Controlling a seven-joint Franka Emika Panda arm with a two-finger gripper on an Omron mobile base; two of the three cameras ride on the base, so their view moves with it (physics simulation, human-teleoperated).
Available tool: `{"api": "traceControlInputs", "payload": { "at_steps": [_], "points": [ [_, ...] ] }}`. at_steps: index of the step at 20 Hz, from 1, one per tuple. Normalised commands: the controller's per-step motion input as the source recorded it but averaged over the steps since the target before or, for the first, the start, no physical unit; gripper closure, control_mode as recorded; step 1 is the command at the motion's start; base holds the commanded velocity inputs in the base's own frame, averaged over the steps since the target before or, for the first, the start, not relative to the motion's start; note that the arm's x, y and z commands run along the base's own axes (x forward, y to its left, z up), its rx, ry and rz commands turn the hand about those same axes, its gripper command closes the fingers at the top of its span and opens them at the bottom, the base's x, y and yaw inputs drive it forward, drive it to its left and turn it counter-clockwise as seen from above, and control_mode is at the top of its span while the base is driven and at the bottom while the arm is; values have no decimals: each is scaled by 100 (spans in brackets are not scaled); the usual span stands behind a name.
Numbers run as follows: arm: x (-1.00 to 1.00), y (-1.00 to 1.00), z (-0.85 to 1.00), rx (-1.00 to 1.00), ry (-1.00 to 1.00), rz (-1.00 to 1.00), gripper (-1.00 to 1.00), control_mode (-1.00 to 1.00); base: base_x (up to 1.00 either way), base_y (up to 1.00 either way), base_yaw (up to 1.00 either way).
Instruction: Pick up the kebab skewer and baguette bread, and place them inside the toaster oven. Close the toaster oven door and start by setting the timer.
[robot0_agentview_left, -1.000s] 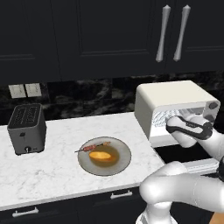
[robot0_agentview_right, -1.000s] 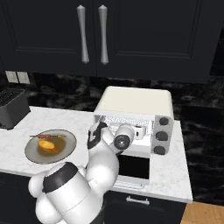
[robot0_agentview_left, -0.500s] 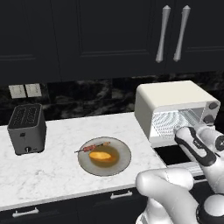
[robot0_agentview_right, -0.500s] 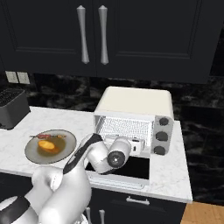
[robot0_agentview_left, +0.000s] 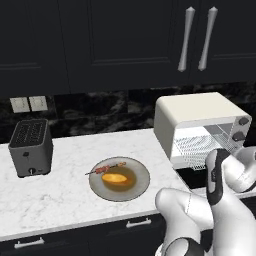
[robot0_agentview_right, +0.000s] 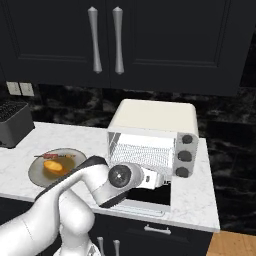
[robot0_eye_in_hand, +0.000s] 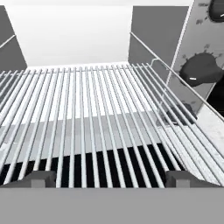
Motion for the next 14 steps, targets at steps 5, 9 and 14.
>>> {"api": "traceControlInputs", "payload": {
  "at_steps": [5, 9, 14],
  "points": [
    [-92, 0, -75, 0, 46, 2, -100, -100, 0, 0, 0],
    [-20, 0, 48, 0, 14, 4, -100, -100, 0, 0, 0],
    [-28, 12, 99, 0, 13, 10, -100, -100, 0, 0, 0]
  ]
}}
